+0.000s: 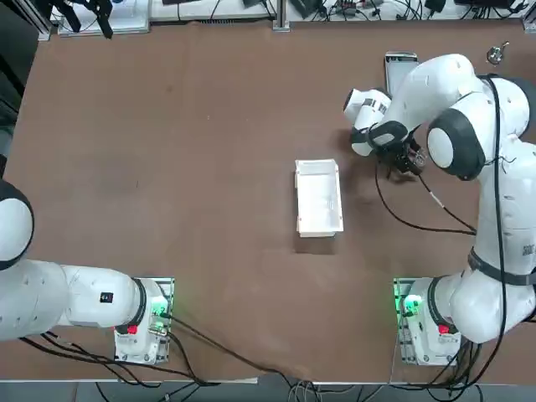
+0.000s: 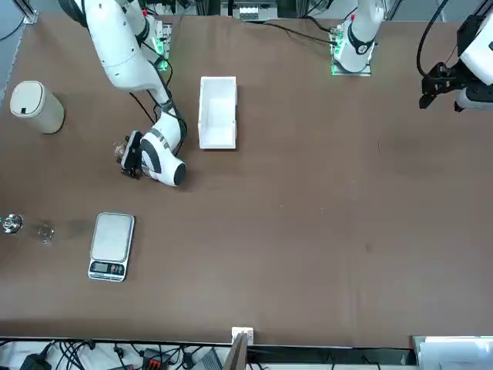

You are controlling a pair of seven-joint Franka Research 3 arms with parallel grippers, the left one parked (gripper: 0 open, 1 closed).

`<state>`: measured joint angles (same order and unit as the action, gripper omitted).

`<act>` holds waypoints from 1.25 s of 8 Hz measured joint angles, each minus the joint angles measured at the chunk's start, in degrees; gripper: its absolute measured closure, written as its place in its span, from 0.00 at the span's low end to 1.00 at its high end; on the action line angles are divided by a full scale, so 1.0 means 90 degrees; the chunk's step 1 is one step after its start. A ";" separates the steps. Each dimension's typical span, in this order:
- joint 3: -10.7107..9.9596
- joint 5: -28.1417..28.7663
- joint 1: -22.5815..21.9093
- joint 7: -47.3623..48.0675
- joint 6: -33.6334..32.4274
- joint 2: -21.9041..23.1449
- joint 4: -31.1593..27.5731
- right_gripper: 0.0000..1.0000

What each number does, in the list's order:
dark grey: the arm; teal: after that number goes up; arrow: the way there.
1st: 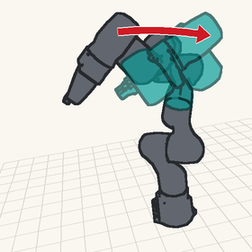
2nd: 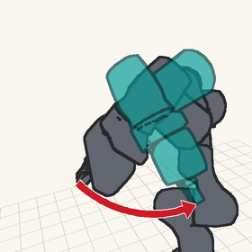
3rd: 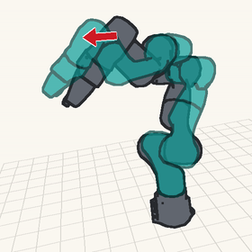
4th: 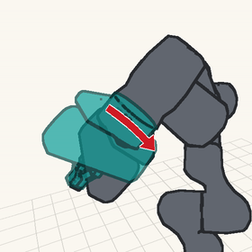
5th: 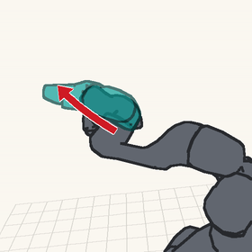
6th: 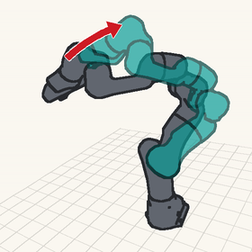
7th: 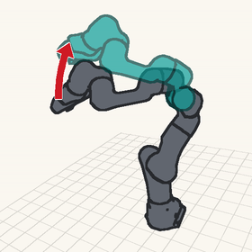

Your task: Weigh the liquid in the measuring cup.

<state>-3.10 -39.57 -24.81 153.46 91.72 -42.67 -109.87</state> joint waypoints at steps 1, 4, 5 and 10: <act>-0.0006 0.0000 0.0016 0.0016 0.0000 0.0000 -0.0028 0.00; -0.0070 -0.0104 0.0032 0.0131 0.0002 -0.0013 -0.0074 0.00; -0.0079 -0.0127 0.0042 0.0151 0.0003 -0.0043 -0.0083 0.00; -0.0082 -0.0192 0.0049 0.0185 0.0003 -0.0071 -0.0090 0.17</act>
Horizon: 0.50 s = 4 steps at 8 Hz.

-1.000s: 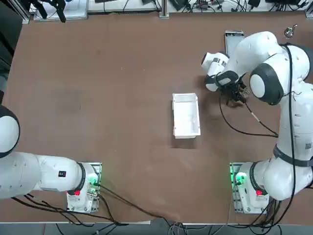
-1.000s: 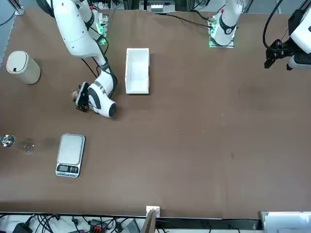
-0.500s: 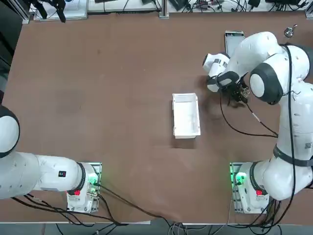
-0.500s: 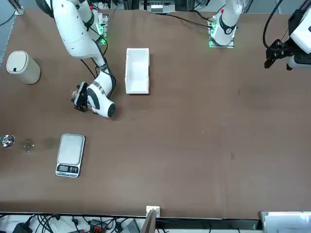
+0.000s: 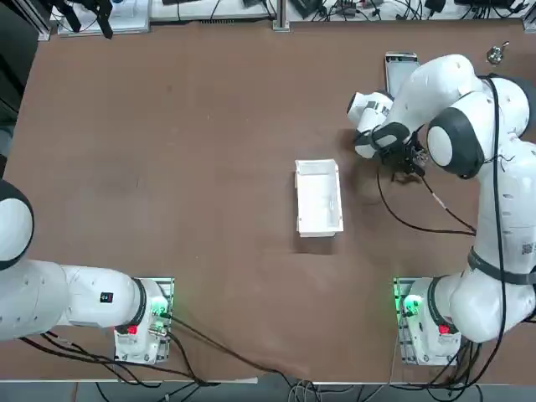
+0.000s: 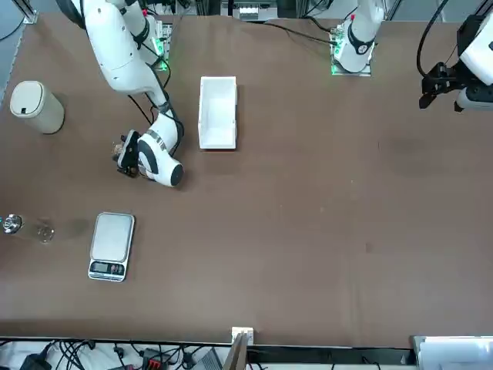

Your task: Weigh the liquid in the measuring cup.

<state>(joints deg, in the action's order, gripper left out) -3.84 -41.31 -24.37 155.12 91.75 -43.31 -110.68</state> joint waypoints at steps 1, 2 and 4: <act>0.0000 -0.0085 -0.0001 0.0004 -0.0007 0.0001 0.0000 0.38; 0.0001 -0.0144 -0.0002 0.0004 -0.0001 0.0001 0.0000 0.38; 0.0001 -0.0338 -0.0015 -0.0010 -0.0007 0.0021 0.0039 0.38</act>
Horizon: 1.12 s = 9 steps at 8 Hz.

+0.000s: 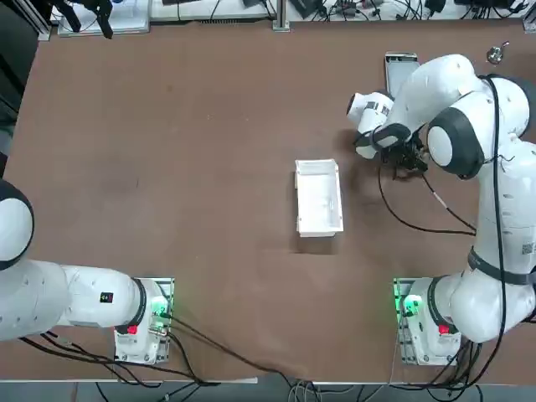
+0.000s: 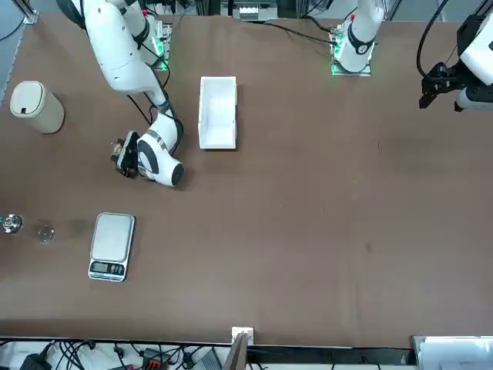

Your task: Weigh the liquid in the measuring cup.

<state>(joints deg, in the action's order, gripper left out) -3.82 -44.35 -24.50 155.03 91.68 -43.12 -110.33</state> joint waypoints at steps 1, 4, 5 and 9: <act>0.0001 -0.0114 -0.0017 -0.0045 -0.0025 0.0025 0.0065 0.38; 0.0003 -0.0659 -0.0046 -0.0704 -0.0107 0.0276 0.0588 0.38; 0.0001 -0.0894 -0.0046 -0.1082 -0.0113 0.0347 0.0826 0.38; -0.0001 -0.2127 0.0007 -0.2688 0.0071 0.0095 0.1800 0.38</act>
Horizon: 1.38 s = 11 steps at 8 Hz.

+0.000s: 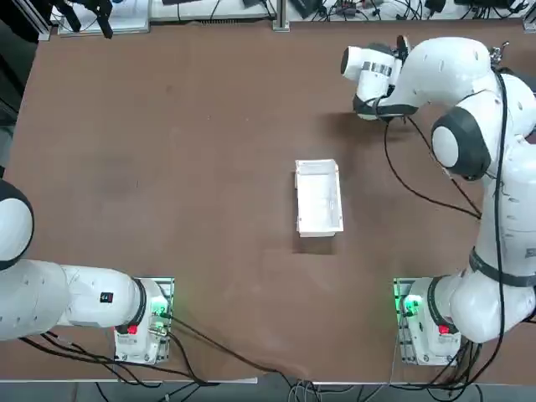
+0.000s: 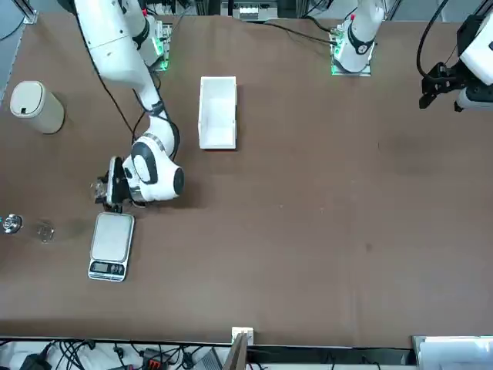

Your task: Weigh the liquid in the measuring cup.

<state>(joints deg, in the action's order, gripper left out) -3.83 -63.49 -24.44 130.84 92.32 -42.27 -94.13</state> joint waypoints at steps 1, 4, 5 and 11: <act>0.0001 -0.0367 0.0018 -0.0210 0.0124 -0.0313 0.0317 0.38; -0.0004 -0.0694 0.0083 -0.0674 0.0920 -0.0938 0.1088 0.38; -0.0004 -0.0733 0.0114 -0.0738 0.1111 -0.1019 0.1207 0.38; -0.0012 -0.1098 0.0377 -0.0740 0.1293 -0.1433 0.1390 0.22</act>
<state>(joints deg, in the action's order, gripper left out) -3.94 -73.37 -21.05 124.17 103.95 -55.17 -81.62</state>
